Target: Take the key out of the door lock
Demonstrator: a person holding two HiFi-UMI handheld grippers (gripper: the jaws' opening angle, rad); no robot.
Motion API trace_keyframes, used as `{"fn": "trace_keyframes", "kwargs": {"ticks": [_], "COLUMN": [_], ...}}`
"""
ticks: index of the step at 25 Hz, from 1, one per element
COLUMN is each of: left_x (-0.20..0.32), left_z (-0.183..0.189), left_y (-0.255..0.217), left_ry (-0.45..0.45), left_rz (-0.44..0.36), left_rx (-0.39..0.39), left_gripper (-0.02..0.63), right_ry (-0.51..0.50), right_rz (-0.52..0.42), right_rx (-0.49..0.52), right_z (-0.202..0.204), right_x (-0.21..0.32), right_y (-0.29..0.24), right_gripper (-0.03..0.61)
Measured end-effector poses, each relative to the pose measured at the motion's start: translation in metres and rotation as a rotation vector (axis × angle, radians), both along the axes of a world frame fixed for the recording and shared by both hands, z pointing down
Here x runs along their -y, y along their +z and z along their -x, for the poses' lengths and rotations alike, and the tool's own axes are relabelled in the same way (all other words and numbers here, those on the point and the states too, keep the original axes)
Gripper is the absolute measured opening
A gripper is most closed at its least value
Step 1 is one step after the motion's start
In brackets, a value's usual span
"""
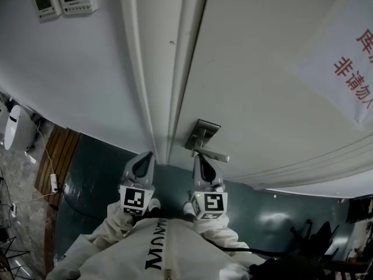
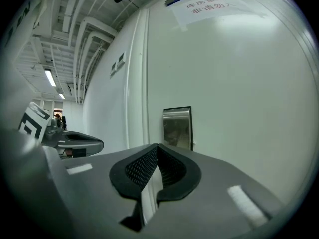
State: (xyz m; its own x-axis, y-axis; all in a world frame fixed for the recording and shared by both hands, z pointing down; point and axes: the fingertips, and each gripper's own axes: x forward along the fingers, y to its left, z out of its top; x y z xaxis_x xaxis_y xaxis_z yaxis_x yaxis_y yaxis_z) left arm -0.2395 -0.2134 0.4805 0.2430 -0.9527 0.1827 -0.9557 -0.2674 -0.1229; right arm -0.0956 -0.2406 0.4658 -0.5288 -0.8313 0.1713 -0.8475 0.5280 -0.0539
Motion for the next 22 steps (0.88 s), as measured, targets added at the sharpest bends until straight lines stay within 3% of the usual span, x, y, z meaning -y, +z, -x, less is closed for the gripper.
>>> {"fn": "trace_keyframes", "kwargs": {"ticks": [10,15,22], "left_x": [0.011,0.015,0.011], "left_z": [-0.025,-0.050,-0.061], "left_y": [0.007,0.010,0.013], "left_ry": [0.206,0.261,0.282], "left_rz": [0.005,0.005,0.011], "left_rx": [-0.024,-0.021,-0.004], "left_gripper": [0.000,0.000,0.000], "right_ry": [0.218,0.284,0.298], "right_rz": [0.018,0.016,0.059], "right_rx": [0.008,-0.028,0.009], "right_z": [-0.029,-0.056,-0.067], "right_x": [-0.019,-0.022,-0.024], "right_y": [0.007,0.014,0.027], "right_gripper": [0.002,0.006,0.052]}}
